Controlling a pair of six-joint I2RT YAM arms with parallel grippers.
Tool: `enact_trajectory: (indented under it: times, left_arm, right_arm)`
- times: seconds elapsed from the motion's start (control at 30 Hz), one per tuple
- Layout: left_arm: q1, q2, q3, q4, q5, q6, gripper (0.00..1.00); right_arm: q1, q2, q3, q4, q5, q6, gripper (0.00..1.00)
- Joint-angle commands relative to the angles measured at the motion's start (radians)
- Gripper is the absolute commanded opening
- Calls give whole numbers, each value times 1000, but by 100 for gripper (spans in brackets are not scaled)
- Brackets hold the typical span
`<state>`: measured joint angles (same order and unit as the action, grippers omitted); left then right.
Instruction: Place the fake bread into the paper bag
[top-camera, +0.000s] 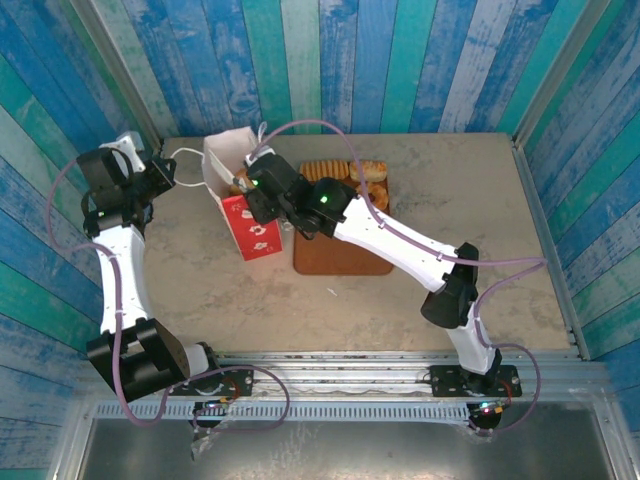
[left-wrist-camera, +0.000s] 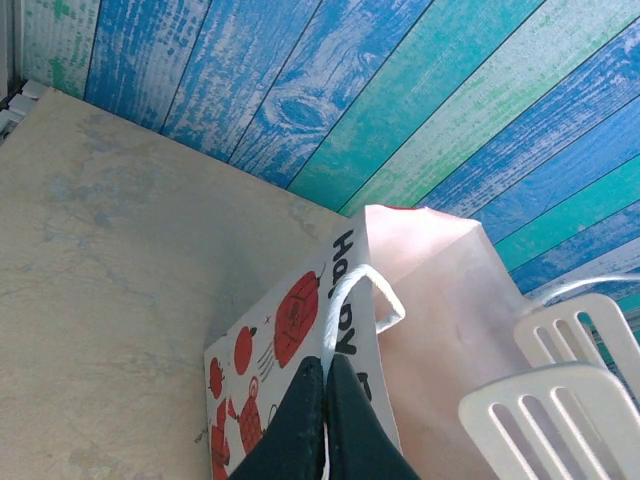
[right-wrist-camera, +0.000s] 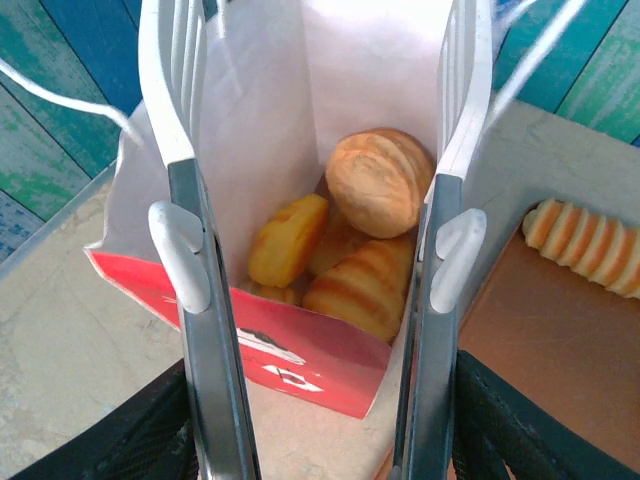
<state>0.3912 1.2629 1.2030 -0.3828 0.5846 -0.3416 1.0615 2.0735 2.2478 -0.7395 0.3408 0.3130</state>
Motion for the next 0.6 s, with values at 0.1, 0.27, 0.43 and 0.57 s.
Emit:
enact_trajectory:
  times: [0.1, 0.27, 0.43, 0.57]
  left_arm:
    - [4, -42, 2, 17, 29, -13, 8]
    - [4, -26, 41, 22, 59, -25, 34]
    - [6, -27, 96, 15, 48, -44, 59]
    - [8, -54, 118, 22, 26, -65, 78]
  right_arm:
    - [-3, -99, 54, 35, 6, -16, 61]
    - [-3, -162, 93, 49, -58, -12, 59]
    - [-10, -252, 64, 57, -68, -13, 59]
    - [-50, -338, -41, 34, -35, -7, 59]
